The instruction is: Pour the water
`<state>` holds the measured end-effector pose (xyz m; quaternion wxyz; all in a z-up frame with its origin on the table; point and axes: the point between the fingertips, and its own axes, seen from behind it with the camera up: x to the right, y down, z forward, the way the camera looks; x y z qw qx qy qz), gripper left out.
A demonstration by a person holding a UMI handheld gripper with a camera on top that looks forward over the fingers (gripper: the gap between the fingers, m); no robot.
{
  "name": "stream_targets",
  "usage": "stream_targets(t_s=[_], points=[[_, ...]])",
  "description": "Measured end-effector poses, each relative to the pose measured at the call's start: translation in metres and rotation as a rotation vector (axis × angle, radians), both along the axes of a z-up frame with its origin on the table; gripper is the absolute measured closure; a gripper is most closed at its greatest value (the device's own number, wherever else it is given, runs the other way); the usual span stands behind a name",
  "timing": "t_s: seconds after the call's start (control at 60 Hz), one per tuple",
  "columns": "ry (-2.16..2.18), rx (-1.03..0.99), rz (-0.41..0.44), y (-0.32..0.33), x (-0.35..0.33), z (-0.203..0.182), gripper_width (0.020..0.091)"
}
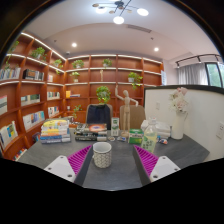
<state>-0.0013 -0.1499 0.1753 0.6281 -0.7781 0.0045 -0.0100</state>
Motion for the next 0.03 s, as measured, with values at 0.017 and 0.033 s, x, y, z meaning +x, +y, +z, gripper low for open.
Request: stream_targets(t_s=[0.017,0.033], points=[[-0.002,-0.001,-0.001,0.0008,0.0006,-0.0011,0.0303],[-0.004,-0.002,-0.005,0.0012,0.0012,-0.0008,0.0303]])
